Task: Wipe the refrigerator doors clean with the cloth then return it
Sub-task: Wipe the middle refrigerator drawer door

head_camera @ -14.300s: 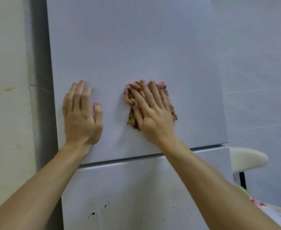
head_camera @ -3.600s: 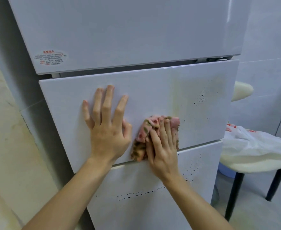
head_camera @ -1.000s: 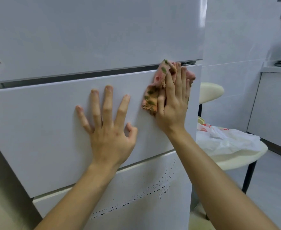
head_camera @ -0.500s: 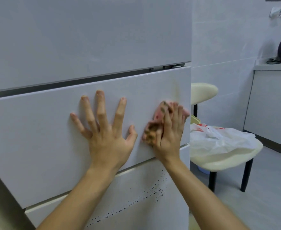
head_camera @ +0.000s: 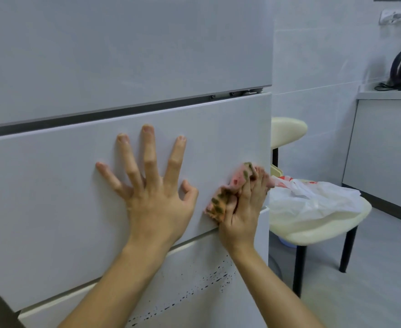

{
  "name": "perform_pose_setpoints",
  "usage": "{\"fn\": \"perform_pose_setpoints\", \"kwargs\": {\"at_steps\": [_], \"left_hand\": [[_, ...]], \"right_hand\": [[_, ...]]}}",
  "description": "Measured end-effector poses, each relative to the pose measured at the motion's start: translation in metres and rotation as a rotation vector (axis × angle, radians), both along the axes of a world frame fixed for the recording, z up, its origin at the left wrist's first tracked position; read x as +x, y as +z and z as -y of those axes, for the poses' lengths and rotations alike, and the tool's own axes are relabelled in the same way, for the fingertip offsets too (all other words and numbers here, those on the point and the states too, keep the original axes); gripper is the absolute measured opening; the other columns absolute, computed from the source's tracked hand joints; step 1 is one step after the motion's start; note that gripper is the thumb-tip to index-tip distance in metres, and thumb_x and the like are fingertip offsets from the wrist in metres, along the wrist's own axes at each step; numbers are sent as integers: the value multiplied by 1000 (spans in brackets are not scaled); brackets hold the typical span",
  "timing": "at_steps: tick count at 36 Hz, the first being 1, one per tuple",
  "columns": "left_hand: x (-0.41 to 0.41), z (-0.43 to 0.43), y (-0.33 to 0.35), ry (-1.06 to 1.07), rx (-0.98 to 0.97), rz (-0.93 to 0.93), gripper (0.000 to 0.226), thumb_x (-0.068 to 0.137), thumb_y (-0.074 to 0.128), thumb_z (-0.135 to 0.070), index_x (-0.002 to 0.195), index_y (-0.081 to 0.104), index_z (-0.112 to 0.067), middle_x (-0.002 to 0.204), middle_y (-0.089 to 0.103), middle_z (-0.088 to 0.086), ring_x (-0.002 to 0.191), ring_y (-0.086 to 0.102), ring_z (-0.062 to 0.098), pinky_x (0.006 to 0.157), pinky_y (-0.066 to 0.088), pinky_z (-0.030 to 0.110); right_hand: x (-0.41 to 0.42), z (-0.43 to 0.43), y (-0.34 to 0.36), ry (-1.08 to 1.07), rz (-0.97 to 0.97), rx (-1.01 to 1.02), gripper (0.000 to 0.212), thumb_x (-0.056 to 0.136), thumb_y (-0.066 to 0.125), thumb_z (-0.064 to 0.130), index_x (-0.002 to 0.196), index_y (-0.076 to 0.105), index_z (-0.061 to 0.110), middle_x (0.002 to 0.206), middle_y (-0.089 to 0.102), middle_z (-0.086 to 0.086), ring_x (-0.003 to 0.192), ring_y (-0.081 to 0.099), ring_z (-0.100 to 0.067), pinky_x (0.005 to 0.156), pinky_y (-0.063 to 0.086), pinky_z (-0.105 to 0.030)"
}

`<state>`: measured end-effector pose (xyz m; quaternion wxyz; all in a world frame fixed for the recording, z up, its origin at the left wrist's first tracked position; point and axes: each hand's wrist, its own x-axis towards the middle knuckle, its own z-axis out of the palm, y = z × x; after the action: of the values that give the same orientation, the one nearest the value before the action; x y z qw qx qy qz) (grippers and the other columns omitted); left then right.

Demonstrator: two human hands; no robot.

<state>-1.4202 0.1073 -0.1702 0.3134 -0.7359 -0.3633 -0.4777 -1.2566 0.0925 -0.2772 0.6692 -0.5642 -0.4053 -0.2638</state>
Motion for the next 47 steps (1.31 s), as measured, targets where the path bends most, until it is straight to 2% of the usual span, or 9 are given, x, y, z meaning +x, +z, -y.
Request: {"fn": "perform_pose_setpoints", "kwargs": {"at_steps": [3,9,18,21,29,33,36,43,47], "left_hand": [[-1,-1,0,5,0,-7,82,88,57,-37,165,30,-31,173,9,19,157,3,53,116,-1,83],[-1,-2,1,19,3,-20,88,85,61,-49,166,28,-32,174,5,18,158,0,51,117,-4,81],[0,-3,-2,39,21,-20,89,85,63,-55,165,31,-32,173,7,17,157,3,50,118,-5,79],[0,-1,-1,43,21,-15,89,85,63,-54,165,30,-32,173,8,18,157,3,50,118,-6,78],[1,-3,-2,33,30,1,90,86,63,-55,166,28,-32,174,9,17,158,3,50,118,-4,79],[0,-2,0,21,13,-1,90,86,63,-54,166,28,-32,173,6,17,158,2,50,118,-4,79],[0,-2,1,17,4,-2,90,85,64,-54,166,29,-32,173,6,16,158,1,49,118,-5,78],[0,-2,1,27,7,-10,94,82,66,-55,165,30,-33,174,7,16,158,2,50,119,-8,77],[-1,-3,-1,30,11,-15,94,82,64,-55,165,29,-32,174,7,17,158,2,50,118,-6,78]], "right_hand": [[-1,2,-3,14,10,-26,62,103,35,21,162,14,26,170,13,-20,160,6,-39,125,10,-70],[2,2,69,-25,-98,38,66,97,32,24,160,31,3,169,21,-25,158,12,-46,126,6,-67],[23,1,161,-54,-138,115,63,101,41,18,163,32,17,170,28,-8,152,31,-25,120,11,-21],[23,4,134,-40,-137,91,62,101,42,16,162,30,9,167,32,-14,145,37,-33,121,15,-25],[1,23,19,19,-443,-133,76,94,33,30,158,22,-9,157,35,-34,145,34,-52,123,25,-63],[7,26,19,2,-460,-200,80,89,45,31,158,25,-7,151,42,-28,139,38,-45,121,27,-59],[15,19,54,-12,-417,-116,77,93,65,8,159,27,-2,153,43,-24,140,40,-42,119,30,-58],[28,-2,169,-87,-328,76,61,110,47,22,164,24,9,150,47,-14,139,42,-32,119,25,-39],[29,3,143,-38,-298,56,71,103,58,15,164,22,10,150,46,-15,139,44,-34,117,36,-50]]}}
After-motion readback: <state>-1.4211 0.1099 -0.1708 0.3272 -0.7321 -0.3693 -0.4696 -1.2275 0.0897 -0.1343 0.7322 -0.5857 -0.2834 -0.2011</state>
